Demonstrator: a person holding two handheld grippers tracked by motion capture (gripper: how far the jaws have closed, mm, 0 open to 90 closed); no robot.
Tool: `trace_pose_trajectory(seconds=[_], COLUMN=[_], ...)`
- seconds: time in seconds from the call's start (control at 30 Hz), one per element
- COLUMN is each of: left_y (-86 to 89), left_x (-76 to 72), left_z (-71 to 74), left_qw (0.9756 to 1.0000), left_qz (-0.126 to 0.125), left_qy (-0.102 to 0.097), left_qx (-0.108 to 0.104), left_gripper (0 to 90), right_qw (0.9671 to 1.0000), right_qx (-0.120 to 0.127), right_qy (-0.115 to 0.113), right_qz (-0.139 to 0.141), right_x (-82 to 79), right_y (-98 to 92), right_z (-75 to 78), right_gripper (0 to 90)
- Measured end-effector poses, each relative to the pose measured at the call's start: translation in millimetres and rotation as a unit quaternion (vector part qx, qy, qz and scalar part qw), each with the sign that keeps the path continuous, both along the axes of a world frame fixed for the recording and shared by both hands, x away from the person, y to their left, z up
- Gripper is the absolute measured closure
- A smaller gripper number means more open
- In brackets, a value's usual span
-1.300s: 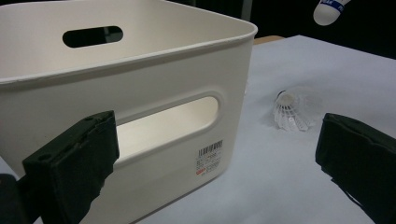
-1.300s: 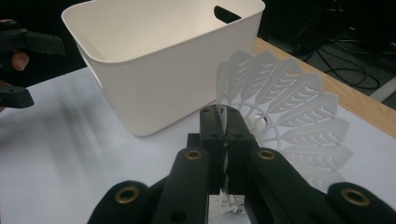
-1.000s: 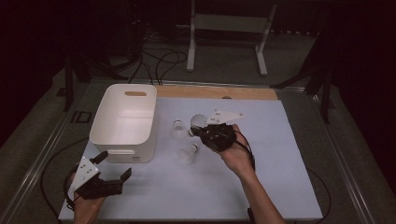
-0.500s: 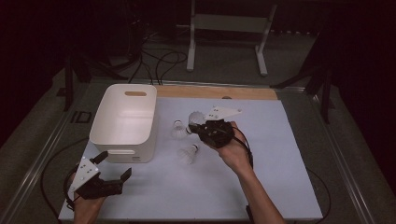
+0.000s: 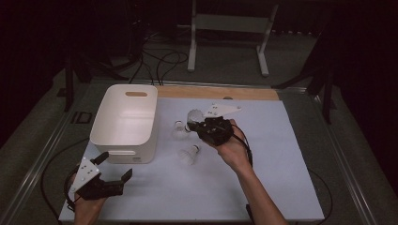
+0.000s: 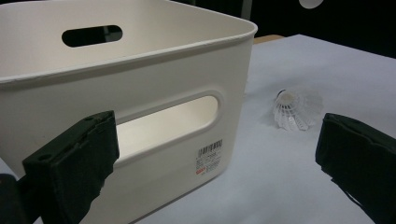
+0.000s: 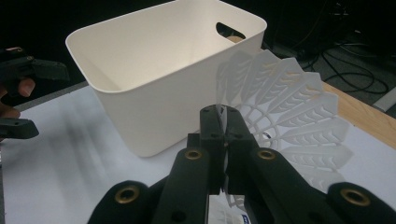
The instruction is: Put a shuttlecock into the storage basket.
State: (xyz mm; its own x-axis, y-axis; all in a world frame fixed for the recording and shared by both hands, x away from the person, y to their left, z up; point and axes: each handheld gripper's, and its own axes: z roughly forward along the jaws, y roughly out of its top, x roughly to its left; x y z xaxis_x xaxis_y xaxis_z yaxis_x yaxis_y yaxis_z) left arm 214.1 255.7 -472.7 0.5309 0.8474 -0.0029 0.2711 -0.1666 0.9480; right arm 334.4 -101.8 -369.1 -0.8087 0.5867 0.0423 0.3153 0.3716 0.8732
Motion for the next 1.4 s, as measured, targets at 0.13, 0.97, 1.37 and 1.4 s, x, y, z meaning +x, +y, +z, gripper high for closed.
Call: trace_pose_trajectory(seconds=[0.13, 0.97, 1.37, 1.4], left_y=[0.0, 1.2, 1.4, 1.4], left_x=[0.0, -0.3, -0.4, -0.4], left_z=[0.0, 0.3, 0.4, 0.4], left_qw=[1.0, 1.0, 1.0, 1.0], left_qz=[0.0, 0.0, 0.0, 0.0], left_qy=[0.0, 0.0, 0.0, 0.0], left_qx=[-0.001, 0.001, 0.001, 0.001], left_gripper=[0.0, 0.0, 0.0, 0.0], right_qw=[1.0, 1.0, 0.9999, 0.9999], right_qx=[0.001, 0.004, 0.004, 0.004], right_qy=[0.0, -0.005, -0.004, -0.009], right_qz=[0.0, 0.007, 0.009, 0.011], right_x=[1.2, 6.4, 8.1, 8.9], right_y=[1.4, 12.9, 17.9, 19.1], right_z=[1.6, 11.1, 13.7, 14.0], right_gripper=[89.2, 89.2, 89.2, 89.2])
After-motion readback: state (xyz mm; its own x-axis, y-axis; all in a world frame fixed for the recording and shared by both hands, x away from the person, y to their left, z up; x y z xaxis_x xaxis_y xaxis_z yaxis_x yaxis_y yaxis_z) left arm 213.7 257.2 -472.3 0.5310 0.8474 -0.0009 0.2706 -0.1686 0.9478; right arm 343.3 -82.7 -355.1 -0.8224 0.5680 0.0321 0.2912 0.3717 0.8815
